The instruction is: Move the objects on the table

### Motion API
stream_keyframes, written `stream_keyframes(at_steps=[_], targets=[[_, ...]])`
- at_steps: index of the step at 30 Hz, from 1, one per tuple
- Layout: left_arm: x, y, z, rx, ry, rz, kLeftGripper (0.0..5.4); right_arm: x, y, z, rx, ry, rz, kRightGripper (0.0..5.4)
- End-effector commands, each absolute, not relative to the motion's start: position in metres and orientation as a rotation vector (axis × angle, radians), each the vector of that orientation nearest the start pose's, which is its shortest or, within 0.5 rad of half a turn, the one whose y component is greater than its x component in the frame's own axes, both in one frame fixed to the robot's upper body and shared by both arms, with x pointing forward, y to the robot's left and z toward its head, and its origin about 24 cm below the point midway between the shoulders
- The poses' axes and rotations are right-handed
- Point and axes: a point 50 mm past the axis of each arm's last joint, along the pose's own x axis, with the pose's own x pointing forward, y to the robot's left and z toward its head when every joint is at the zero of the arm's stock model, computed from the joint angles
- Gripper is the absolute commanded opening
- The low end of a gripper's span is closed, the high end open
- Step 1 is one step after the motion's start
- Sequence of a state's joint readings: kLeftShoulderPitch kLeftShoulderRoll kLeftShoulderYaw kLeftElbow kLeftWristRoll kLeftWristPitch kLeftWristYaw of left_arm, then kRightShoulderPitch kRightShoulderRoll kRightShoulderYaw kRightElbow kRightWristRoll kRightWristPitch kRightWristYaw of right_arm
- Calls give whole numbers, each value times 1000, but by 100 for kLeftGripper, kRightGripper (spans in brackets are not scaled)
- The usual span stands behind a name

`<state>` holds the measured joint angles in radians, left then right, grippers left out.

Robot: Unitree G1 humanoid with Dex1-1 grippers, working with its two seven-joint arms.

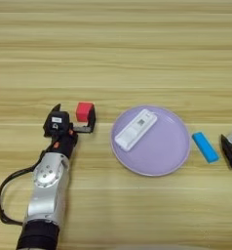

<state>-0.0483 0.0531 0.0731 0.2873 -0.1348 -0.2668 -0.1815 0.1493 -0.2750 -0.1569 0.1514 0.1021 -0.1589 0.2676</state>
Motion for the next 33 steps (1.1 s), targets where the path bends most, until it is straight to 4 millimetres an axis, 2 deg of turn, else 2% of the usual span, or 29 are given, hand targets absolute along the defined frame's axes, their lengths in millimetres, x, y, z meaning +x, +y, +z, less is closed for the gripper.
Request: stream_keyframes(at_steps=[1,16,26,33], targets=[[255,170,11,-75,-18,-92,540,212,-234,15,-180,112,90,314],[256,169,11,-77,-18,-95,540,222,-220,37,-171,34,108,314],[257,167,10,-80,-18,-98,540,233,-191,51,-163,-25,206,314],[258,166,10,-81,-18,-101,540,238,-172,51,-149,-34,268,314]])
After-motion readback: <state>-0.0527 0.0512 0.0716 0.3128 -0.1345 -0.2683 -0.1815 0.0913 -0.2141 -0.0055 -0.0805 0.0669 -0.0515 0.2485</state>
